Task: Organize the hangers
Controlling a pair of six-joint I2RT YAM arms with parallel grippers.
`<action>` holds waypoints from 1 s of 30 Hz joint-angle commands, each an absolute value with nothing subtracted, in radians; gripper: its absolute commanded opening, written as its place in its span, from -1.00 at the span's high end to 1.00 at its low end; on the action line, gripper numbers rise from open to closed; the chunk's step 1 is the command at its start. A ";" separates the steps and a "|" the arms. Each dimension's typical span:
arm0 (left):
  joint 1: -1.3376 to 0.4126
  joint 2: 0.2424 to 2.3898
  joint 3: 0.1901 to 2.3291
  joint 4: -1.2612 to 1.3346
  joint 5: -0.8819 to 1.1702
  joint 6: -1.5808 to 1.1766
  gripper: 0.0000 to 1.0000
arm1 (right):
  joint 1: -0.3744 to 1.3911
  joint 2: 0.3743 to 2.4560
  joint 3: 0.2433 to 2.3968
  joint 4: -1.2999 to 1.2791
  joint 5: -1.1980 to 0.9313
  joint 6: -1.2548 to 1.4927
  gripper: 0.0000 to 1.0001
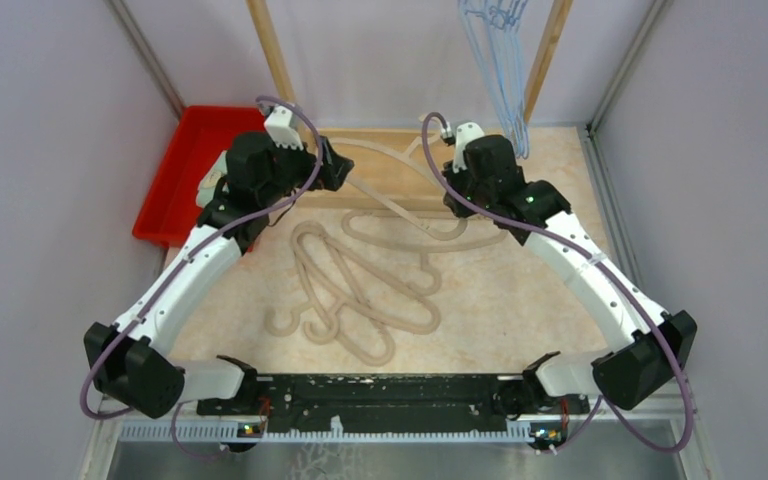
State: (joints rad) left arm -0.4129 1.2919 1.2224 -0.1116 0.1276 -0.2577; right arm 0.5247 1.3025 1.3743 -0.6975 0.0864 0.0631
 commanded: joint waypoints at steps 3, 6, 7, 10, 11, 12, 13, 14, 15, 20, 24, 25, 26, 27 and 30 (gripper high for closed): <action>-0.408 1.288 1.133 -0.102 0.131 -0.277 -1.00 | 0.574 1.295 1.453 -0.620 0.144 0.067 1.00; -0.407 1.270 1.135 -0.096 0.121 -0.275 -1.00 | 0.577 1.307 1.493 -0.614 0.189 0.046 1.00; -0.408 1.263 1.141 -0.098 0.117 -0.275 -1.00 | 0.578 1.313 1.512 -0.611 0.206 0.041 1.00; -0.409 1.229 1.158 -0.093 0.109 -0.281 -1.00 | 0.587 1.351 1.588 -0.605 0.279 -0.002 1.00; -0.408 1.218 1.165 -0.090 0.107 -0.285 -1.00 | 0.593 1.368 1.618 -0.601 0.312 -0.025 1.00; -0.409 1.209 1.171 -0.087 0.106 -0.289 -1.00 | 0.597 1.383 1.650 -0.598 0.337 -0.047 1.00; -0.409 1.199 1.177 -0.083 0.107 -0.291 -1.00 | 0.601 1.401 1.683 -0.595 0.364 -0.065 1.00; -0.408 1.194 1.184 -0.081 0.107 -0.290 -1.00 | 0.606 1.416 1.714 -0.594 0.393 -0.082 1.00; -0.409 1.187 1.191 -0.080 0.104 -0.287 -1.00 | 0.609 1.429 1.748 -0.592 0.413 -0.097 1.00; -0.409 1.179 1.194 -0.080 0.087 -0.262 -1.00 | 0.653 1.462 1.829 -0.580 0.499 -0.159 1.00; -0.408 1.189 1.170 -0.073 0.096 -0.261 -1.00 | 0.726 1.458 1.837 -0.556 0.607 -0.224 1.00; -0.409 1.193 1.165 -0.068 0.100 -0.261 -1.00 | 0.743 1.457 1.842 -0.551 0.633 -0.238 1.00; -0.409 1.197 1.162 -0.065 0.100 -0.261 -1.00 | 0.758 1.456 1.848 -0.545 0.658 -0.253 1.00; -0.408 1.202 1.160 -0.061 0.100 -0.259 -1.00 | 0.770 1.456 1.852 -0.538 0.681 -0.269 1.00; -0.407 1.218 1.164 -0.055 0.104 -0.255 -1.00 | 0.805 1.452 1.859 -0.519 0.746 -0.319 1.00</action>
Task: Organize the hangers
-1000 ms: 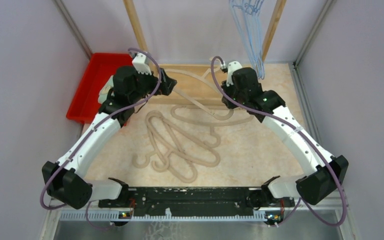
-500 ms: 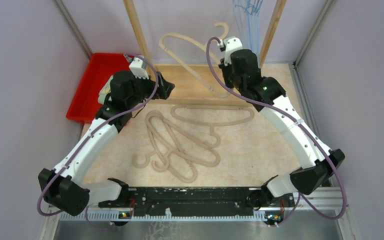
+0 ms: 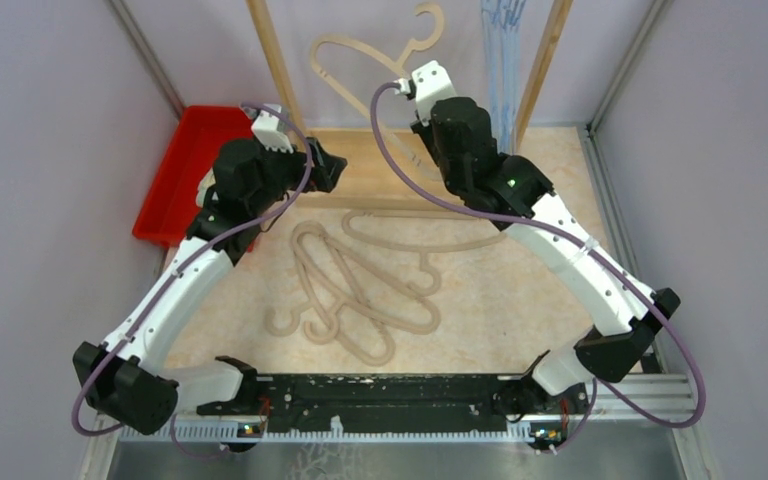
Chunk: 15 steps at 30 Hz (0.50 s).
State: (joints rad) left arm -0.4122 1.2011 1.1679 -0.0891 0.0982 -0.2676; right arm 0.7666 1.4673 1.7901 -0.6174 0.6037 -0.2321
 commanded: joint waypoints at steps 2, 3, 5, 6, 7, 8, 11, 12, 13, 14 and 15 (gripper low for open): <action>-0.408 1.227 1.162 -0.046 0.109 -0.254 -1.00 | 0.829 1.447 1.857 -0.504 0.797 -0.358 1.00; -0.409 1.230 1.159 -0.043 0.112 -0.255 -1.00 | 0.842 1.445 1.853 -0.488 0.829 -0.380 1.00; -0.408 1.235 1.155 -0.035 0.116 -0.256 -1.00 | 0.858 1.438 1.842 -0.452 0.881 -0.428 1.00; -0.408 1.238 1.153 -0.034 0.115 -0.257 -1.00 | 0.862 1.433 1.834 -0.422 0.904 -0.454 1.00; -0.409 1.241 1.152 -0.033 0.118 -0.258 -1.00 | 0.862 1.427 1.826 -0.391 0.921 -0.476 1.00; -0.409 1.245 1.152 -0.034 0.118 -0.254 -1.00 | 0.862 1.421 1.819 -0.359 0.933 -0.500 1.00; -0.408 1.255 1.158 -0.034 0.120 -0.246 -1.00 | 0.863 1.416 1.807 -0.269 0.963 -0.570 1.00; -0.408 1.258 1.159 -0.034 0.118 -0.243 -1.00 | 0.863 1.417 1.807 -0.244 0.968 -0.592 1.00; -0.408 1.260 1.158 -0.034 0.117 -0.241 -1.00 | 0.864 1.419 1.807 -0.222 0.971 -0.612 1.00; -0.409 1.263 1.159 -0.034 0.116 -0.240 -1.00 | 0.863 1.421 1.805 -0.197 0.974 -0.632 1.00; -0.408 1.265 1.158 -0.034 0.114 -0.239 -1.00 | 0.862 1.423 1.805 -0.178 0.976 -0.644 1.00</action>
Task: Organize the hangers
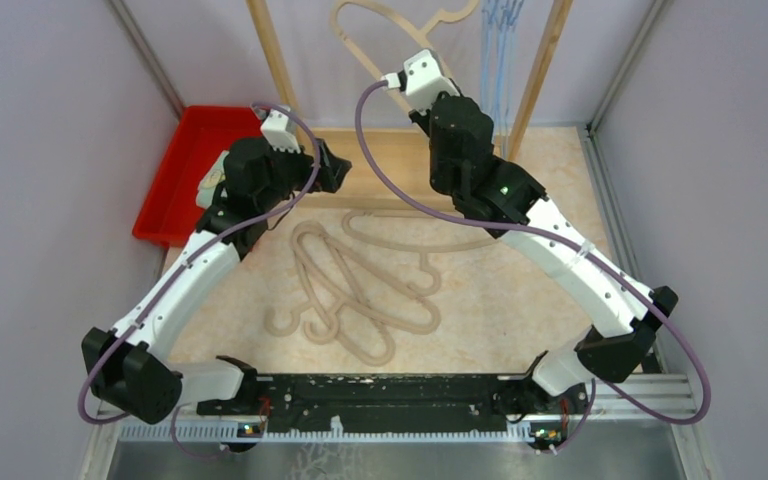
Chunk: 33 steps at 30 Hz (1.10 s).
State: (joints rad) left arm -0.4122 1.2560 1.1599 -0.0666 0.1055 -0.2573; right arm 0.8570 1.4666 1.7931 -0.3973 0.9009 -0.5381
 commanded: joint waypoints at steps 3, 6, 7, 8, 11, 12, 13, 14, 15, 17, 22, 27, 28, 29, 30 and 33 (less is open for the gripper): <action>-0.407 1.270 1.155 -0.032 0.111 -0.238 -1.00 | 0.863 1.422 1.815 -0.190 0.968 -0.629 1.00; -0.408 1.270 1.143 -0.026 0.109 -0.238 -1.00 | 0.864 1.411 1.809 -0.268 0.950 -0.559 1.00; -0.408 1.270 1.141 -0.025 0.108 -0.238 -1.00 | 0.865 1.406 1.803 -0.297 0.940 -0.530 1.00; -0.408 1.271 1.137 -0.025 0.110 -0.237 -1.00 | 0.866 1.399 1.798 -0.341 0.930 -0.502 1.00; -0.407 1.276 1.134 -0.025 0.112 -0.240 -1.00 | 0.876 1.381 1.777 -0.428 0.902 -0.419 1.00; -0.407 1.275 1.132 -0.025 0.112 -0.242 -1.00 | 0.880 1.375 1.770 -0.449 0.900 -0.401 1.00; -0.408 1.276 1.130 -0.024 0.115 -0.244 -1.00 | 0.887 1.370 1.764 -0.466 0.899 -0.388 1.00; -0.408 1.276 1.127 -0.022 0.117 -0.246 -1.00 | 0.894 1.365 1.758 -0.483 0.899 -0.375 1.00; -0.408 1.275 1.124 -0.022 0.120 -0.249 -1.00 | 0.901 1.361 1.756 -0.500 0.899 -0.361 1.00; -0.409 1.273 1.115 -0.017 0.123 -0.252 -1.00 | 0.925 1.352 1.751 -0.522 0.909 -0.342 1.00; -0.408 1.265 1.097 -0.011 0.123 -0.254 -1.00 | 0.980 1.339 1.743 -0.531 0.984 -0.350 1.00; -0.409 1.267 1.085 -0.002 0.133 -0.255 -1.00 | 1.015 1.325 1.743 -0.514 1.045 -0.384 1.00; -0.408 1.268 1.083 -0.002 0.134 -0.255 -1.00 | 1.018 1.323 1.742 -0.495 1.061 -0.406 1.00; -0.408 1.269 1.083 0.000 0.135 -0.255 -1.00 | 1.020 1.321 1.742 -0.472 1.072 -0.431 1.00; -0.408 1.269 1.083 0.000 0.134 -0.253 -1.00 | 1.020 1.320 1.740 -0.442 1.079 -0.464 1.00; -0.408 1.267 1.082 0.006 0.135 -0.256 -1.00 | 1.020 1.321 1.720 -0.285 1.095 -0.609 1.00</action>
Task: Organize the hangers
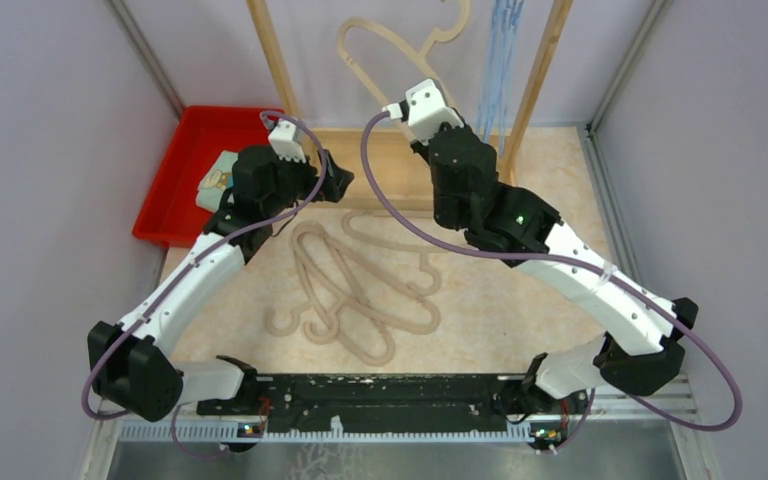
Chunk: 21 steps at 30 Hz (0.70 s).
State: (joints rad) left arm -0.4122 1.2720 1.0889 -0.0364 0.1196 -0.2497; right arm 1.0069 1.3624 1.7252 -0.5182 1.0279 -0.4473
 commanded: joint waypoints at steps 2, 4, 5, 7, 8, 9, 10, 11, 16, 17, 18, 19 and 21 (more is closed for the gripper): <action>-0.408 1.266 1.083 0.006 0.133 -0.255 -1.00 | 1.019 1.337 1.709 -0.181 1.098 -0.707 1.00; -0.408 1.265 1.083 0.005 0.131 -0.251 -1.00 | 1.017 1.359 1.706 -0.099 1.098 -0.784 1.00; -0.408 1.265 1.084 0.003 0.130 -0.248 -1.00 | 1.013 1.375 1.709 -0.070 1.095 -0.807 1.00; -0.408 1.263 1.087 -0.003 0.128 -0.241 -1.00 | 0.997 1.394 1.728 -0.062 1.081 -0.812 1.00; -0.408 1.260 1.086 -0.004 0.125 -0.238 -1.00 | 0.987 1.403 1.737 -0.063 1.077 -0.808 1.00; -0.408 1.257 1.086 -0.006 0.123 -0.236 -1.00 | 0.976 1.408 1.745 -0.063 1.071 -0.804 1.00; -0.407 1.253 1.085 -0.008 0.119 -0.233 -1.00 | 0.962 1.414 1.752 -0.070 1.063 -0.794 1.00; -0.408 1.251 1.085 -0.012 0.117 -0.232 -1.00 | 0.947 1.419 1.764 -0.094 1.053 -0.778 1.00; -0.408 1.235 1.083 -0.028 0.107 -0.220 -1.00 | 0.875 1.440 1.801 -0.170 1.004 -0.699 1.00; -0.408 1.233 1.082 -0.029 0.106 -0.220 -1.00 | 0.869 1.442 1.797 -0.161 1.001 -0.703 1.00; -0.408 1.231 1.081 -0.030 0.107 -0.221 -1.00 | 0.863 1.443 1.795 -0.152 0.997 -0.703 1.00; -0.408 1.229 1.081 -0.033 0.109 -0.221 -1.00 | 0.858 1.443 1.793 -0.147 0.993 -0.701 1.00; -0.408 1.226 1.081 -0.035 0.112 -0.224 -1.00 | 0.847 1.447 1.793 -0.145 0.981 -0.694 1.00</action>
State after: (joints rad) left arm -0.4122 1.2572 1.0870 -0.0376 0.1150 -0.2340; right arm 0.8619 1.4551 1.7367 -0.2016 1.0157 -0.7265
